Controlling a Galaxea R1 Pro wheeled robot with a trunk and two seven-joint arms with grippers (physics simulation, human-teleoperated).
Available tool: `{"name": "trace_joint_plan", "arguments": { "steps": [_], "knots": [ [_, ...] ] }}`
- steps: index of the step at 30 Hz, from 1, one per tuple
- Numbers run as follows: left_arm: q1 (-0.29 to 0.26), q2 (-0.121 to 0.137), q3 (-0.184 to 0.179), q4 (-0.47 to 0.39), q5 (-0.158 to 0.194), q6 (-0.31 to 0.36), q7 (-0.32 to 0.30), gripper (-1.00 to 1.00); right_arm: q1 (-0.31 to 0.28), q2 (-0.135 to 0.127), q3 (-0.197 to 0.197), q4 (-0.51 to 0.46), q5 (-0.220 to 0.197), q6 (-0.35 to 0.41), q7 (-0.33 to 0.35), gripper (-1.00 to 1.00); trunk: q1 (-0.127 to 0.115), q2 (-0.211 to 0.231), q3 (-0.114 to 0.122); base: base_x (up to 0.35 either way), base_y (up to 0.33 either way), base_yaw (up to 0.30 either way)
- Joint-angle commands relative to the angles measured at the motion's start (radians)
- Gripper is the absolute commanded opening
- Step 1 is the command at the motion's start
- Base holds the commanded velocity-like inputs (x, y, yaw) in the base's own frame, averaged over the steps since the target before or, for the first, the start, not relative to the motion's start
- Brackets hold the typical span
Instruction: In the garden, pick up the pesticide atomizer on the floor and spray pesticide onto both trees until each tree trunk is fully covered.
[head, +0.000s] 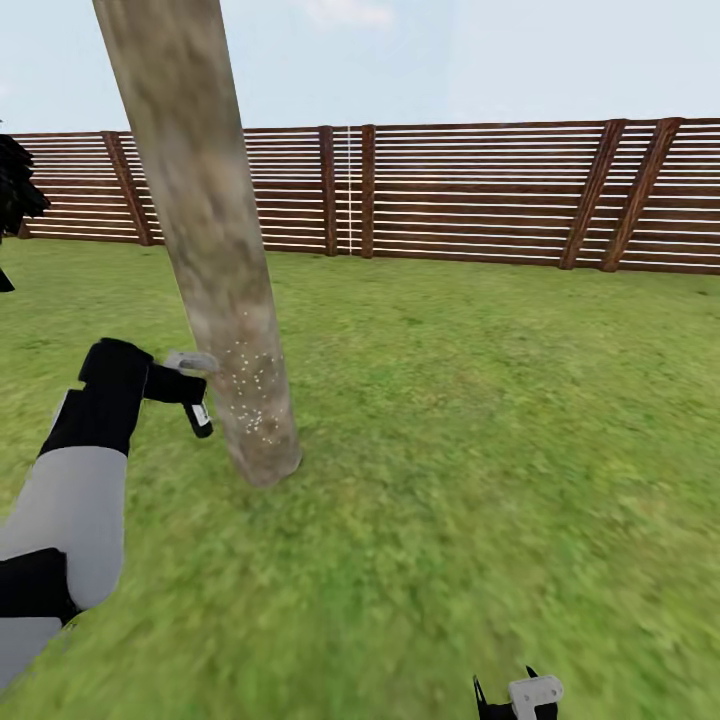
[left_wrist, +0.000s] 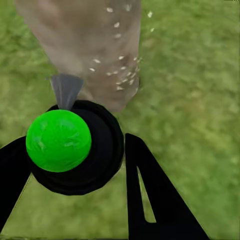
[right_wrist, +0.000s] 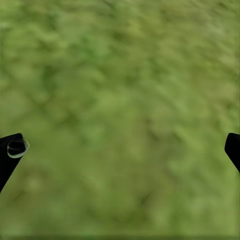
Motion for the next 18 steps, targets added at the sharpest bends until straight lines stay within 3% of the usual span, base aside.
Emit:
{"name": "trace_joint_plan", "arguments": {
  "steps": [1, 5, 7, 10, 14, 16, 18],
  "knots": [
    [0.000, 0.008, 0.000, 0.000, 0.008, 0.003, 0.000, -1.00, 0.000, 0.000, 0.000, 0.000, 0.000, 0.000, 0.000, 1.00, 0.000, 0.000, 0.000, 0.000, 0.000, 0.000],
    [0.002, 0.041, 0.000, 0.008, 0.008, 0.003, -0.008, -1.00, 0.000, 0.000, 0.000, 0.000, 0.000, 0.000, 0.000, 1.00, 0.000, 0.000, 0.000, 0.000, 0.000, 0.000],
    [0.008, 0.041, -0.001, 0.013, 0.008, 0.003, -0.009, -1.00, 0.000, 0.000, 0.000, 0.000, 0.000, 0.000, 0.000, 1.00, 0.000, 0.000, 0.000, 0.000, 0.000, 0.000],
    [0.020, 0.022, -0.009, 0.018, 0.009, 0.003, -0.009, -1.00, 0.000, 0.000, 0.000, 0.000, 0.000, 0.000, 0.000, 1.00, 0.000, 0.000, 0.000, 0.000, 0.000, 0.000],
    [0.023, -0.056, -0.010, 0.018, 0.008, 0.003, -0.010, -1.00, 0.000, 0.000, 0.000, 0.000, 0.000, 0.000, 0.000, 1.00, 0.000, 0.000, 0.000, 0.000, 0.000, 0.000],
    [0.023, -0.063, -0.013, 0.018, 0.007, 0.002, -0.010, -1.00, 0.000, 0.000, 0.000, 0.000, 0.000, 0.000, 0.000, 1.00, 0.000, 0.000, 0.000, 0.000, 0.000, 0.000],
    [0.023, -0.047, -0.008, 0.020, 0.005, 0.002, -0.010, -1.00, 0.000, 0.000, 0.000, 0.000, 0.000, 0.000, 0.000, 1.00, 0.000, 0.000, 0.000, 0.000, 0.000, 0.000]
  ]
}}
